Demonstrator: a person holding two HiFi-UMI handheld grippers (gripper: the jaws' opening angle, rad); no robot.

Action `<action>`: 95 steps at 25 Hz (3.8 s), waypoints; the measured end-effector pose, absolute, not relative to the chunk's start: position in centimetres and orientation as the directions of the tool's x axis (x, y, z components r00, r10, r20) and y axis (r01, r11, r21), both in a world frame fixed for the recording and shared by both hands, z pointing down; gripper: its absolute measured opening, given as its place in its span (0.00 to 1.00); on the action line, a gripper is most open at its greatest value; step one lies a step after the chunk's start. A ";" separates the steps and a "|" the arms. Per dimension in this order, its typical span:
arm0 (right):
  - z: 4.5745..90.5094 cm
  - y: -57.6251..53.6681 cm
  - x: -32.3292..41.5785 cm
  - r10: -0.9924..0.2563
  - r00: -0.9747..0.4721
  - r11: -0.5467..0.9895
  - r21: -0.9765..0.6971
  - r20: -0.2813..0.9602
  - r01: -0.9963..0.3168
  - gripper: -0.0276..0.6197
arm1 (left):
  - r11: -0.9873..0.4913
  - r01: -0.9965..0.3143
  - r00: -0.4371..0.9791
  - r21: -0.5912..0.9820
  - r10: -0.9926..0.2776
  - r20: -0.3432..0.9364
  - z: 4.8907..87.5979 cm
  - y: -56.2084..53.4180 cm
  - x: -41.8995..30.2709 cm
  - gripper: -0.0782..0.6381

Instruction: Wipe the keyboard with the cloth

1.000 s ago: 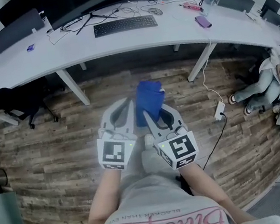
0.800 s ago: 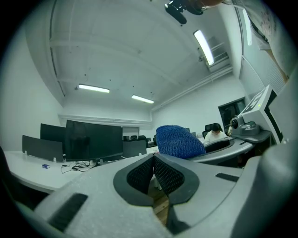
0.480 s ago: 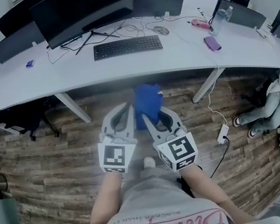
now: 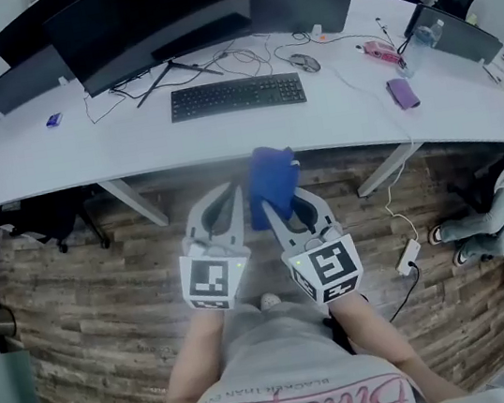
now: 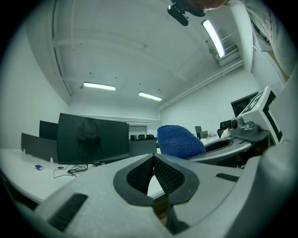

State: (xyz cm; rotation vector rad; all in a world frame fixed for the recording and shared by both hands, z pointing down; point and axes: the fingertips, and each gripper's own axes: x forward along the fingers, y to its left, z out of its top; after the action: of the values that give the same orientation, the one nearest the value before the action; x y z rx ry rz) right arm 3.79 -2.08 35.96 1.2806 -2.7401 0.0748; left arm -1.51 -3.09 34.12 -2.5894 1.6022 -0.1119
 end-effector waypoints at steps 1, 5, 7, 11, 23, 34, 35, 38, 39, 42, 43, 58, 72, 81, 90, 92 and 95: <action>36.1 -2.6 3.8 -0.759 -0.639 0.644 0.002 0.126 -0.765 0.18 | -0.440 -0.890 0.442 -0.122 -0.897 0.015 34.2 -3.6 -1.5 0.12; 36.2 -4.4 3.3 -0.747 -0.653 0.658 -0.004 0.120 -0.753 0.18 | -0.418 -0.900 0.419 -0.126 -0.908 0.023 34.6 -5.2 -2.3 0.12; 36.3 -5.6 2.9 -0.742 -0.660 0.665 -0.002 0.119 -0.747 0.18 | -0.411 -0.904 0.411 -0.123 -0.911 0.024 34.8 -6.3 -2.8 0.12; 36.4 -8.0 1.8 -0.732 -0.670 0.675 -0.008 0.120 -0.738 0.18 | -0.397 -0.909 0.396 -0.127 -0.918 0.033 35.1 -9.0 -4.1 0.12; 37.1 -18.8 -4.3 -0.690 -0.715 0.712 -0.073 0.112 -0.698 0.18 | -0.369 -0.920 0.364 -0.132 -0.929 0.060 36.2 -20.2 -10.7 0.12; 38.8 -30.5 -13.8 -0.590 -0.782 0.780 -0.108 0.199 -0.616 0.18 | -0.294 -0.951 0.282 -0.095 -0.951 0.126 38.3 -30.1 -20.7 0.12; 39.0 -31.4 -14.7 -0.579 -0.788 0.787 -0.109 0.209 -0.607 0.18 | -0.286 -0.954 0.273 -0.091 -0.953 0.133 38.6 -30.8 -21.7 0.12; 40.1 -34.0 -17.6 -0.550 -0.801 0.802 -0.119 0.236 -0.586 0.18 | -0.266 -0.961 0.252 -0.074 -0.955 0.156 39.7 -32.7 -24.3 0.12; 40.4 -34.7 -18.6 -0.541 -0.805 0.805 -0.125 0.244 -0.579 0.18 | -0.260 -0.963 0.247 -0.068 -0.955 0.163 40.0 -33.3 -25.1 0.12; 41.5 -36.5 -21.4 -0.510 -0.816 0.816 -0.146 0.274 -0.559 0.18 | -0.243 -0.969 0.230 -0.053 -0.956 0.184 40.9 -35.2 -27.3 0.12; 42.0 -37.0 -22.3 -0.498 -0.819 0.819 -0.154 0.285 -0.552 0.18 | -0.238 -0.970 0.224 -0.049 -0.956 0.191 41.2 -35.8 -28.0 0.12; 48.5 -41.7 -30.9 -0.299 -0.867 0.773 -0.431 0.400 -0.465 0.18 | -0.132 -0.991 0.136 0.034 -0.940 0.313 47.1 -40.2 -36.9 0.12; 54.9 -45.0 -27.3 -0.296 -0.738 0.697 -0.391 0.607 -0.601 0.18 | -0.167 -0.985 0.173 0.049 -0.913 0.368 50.1 -42.6 -34.3 0.12; 56.3 -46.1 -24.1 -0.283 -0.690 0.704 -0.344 0.666 -0.621 0.18 | -0.155 -0.988 0.154 0.027 -0.914 0.376 50.0 -43.9 -31.0 0.12; 56.5 -46.6 -21.1 -0.281 -0.673 0.709 -0.324 0.685 -0.626 0.18 | -0.181 -0.983 0.168 0.004 -0.903 0.395 50.6 -44.7 -27.2 0.12; 56.6 -46.7 -20.3 -0.283 -0.671 0.708 -0.323 0.685 -0.628 0.18 | -0.189 -0.982 0.174 0.000 -0.903 0.392 50.6 -44.9 -26.3 0.12; 56.5 -46.9 -19.1 -0.287 -0.668 0.706 -0.319 0.687 -0.632 0.18 | -0.196 -0.981 0.178 -0.005 -0.902 0.394 50.6 -45.2 -25.0 0.12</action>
State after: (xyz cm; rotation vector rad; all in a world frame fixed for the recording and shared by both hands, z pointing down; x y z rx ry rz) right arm -19.08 -46.95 56.53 0.6977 -2.2975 0.7330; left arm -25.00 -45.24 50.62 -2.5900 2.1251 -0.5378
